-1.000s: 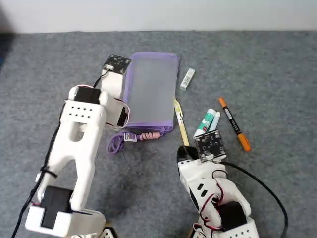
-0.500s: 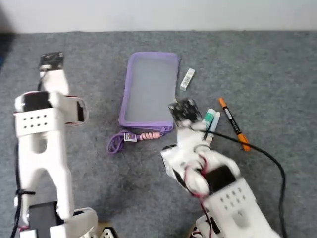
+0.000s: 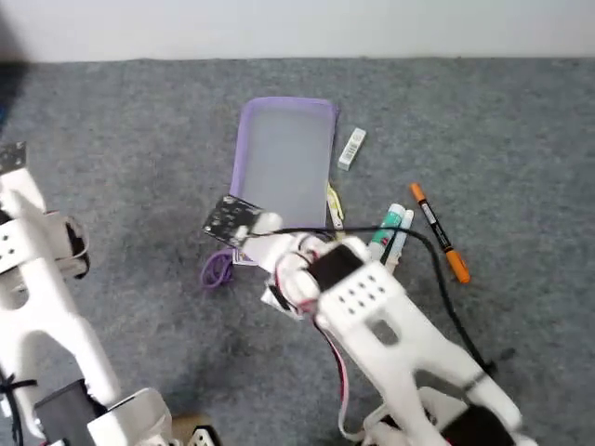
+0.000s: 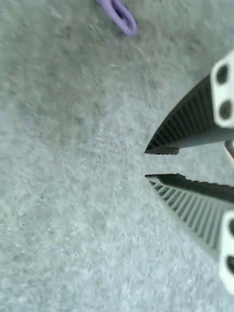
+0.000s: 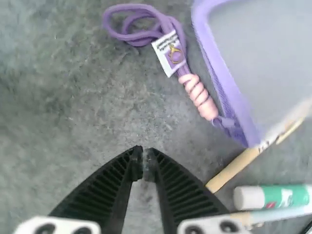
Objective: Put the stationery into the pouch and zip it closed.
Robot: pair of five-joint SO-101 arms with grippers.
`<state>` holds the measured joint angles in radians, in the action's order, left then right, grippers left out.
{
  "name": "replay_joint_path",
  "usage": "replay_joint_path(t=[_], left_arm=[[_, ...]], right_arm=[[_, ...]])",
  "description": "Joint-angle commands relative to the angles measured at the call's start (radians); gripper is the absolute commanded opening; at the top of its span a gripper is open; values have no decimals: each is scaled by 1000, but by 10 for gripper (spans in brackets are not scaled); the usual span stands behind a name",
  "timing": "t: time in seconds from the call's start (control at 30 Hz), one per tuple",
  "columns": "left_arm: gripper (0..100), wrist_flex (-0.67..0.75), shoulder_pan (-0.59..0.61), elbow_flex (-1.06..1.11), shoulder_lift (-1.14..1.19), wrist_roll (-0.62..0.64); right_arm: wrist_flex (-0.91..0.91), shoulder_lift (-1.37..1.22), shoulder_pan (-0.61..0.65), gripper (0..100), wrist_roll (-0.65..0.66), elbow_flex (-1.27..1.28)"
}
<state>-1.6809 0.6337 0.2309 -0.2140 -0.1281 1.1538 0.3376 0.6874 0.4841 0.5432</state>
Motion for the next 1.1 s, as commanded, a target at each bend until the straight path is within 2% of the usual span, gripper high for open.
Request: replay_joint_path(t=[0.0,0.2,0.47,0.73,0.93,1.0,1.07], left_arm=[[66,-18,38,-48,-44,-92],[66,-28,72,-50,-44,-121],[66,-28,72,-51,-44,-133],[66,-28,72,-51,-44,-133],[66,-29,72,-51,-44,-133],[66,-29,71,-53,-44,-133],[66,-29,69,-53,-46,-132]], right_arm=[[51,-150,12,151,114,-170],[162,-424,10,157,278,-456],[166,-697,-5,158,420,-701],[162,-940,-67,158,445,-868],[165,-1012,-93,152,445,-888],[171,-1009,-88,105,445,-888],[170,-993,-74,13,445,-888]])
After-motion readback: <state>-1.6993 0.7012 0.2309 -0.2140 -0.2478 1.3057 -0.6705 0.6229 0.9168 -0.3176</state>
